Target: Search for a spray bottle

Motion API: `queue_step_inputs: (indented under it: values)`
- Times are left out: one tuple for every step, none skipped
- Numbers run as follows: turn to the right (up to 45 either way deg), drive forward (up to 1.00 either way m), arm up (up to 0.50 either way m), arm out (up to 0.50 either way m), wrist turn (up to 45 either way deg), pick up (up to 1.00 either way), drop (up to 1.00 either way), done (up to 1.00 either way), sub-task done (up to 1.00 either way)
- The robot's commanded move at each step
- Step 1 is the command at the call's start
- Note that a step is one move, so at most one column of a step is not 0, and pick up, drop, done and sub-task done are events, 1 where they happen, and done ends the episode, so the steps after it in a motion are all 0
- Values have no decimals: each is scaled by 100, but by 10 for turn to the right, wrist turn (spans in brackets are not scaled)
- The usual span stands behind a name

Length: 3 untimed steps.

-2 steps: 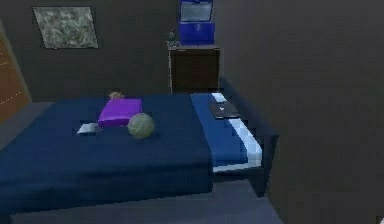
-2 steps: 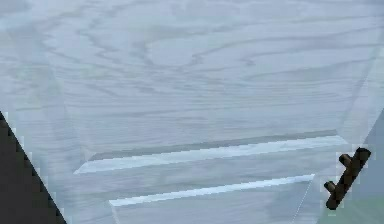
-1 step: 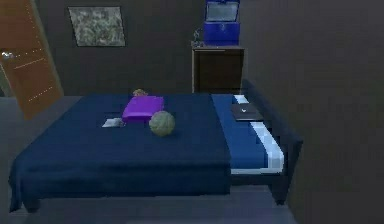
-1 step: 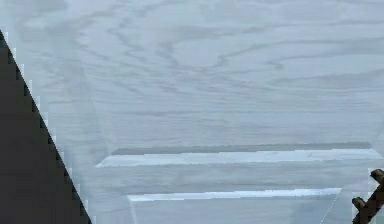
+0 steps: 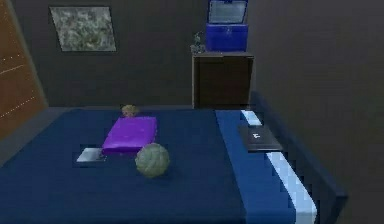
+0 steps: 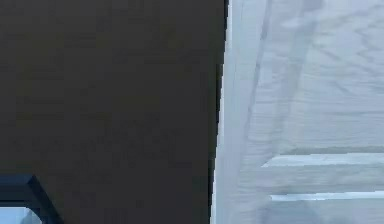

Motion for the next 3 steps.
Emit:
queue_step_inputs:
  values:
    - [-450,0,0,0,0,0,0,0,0]
    - [0,40,0,0,0,0,0,0,0]
    - [-450,0,0,0,0,0,0,0,0]
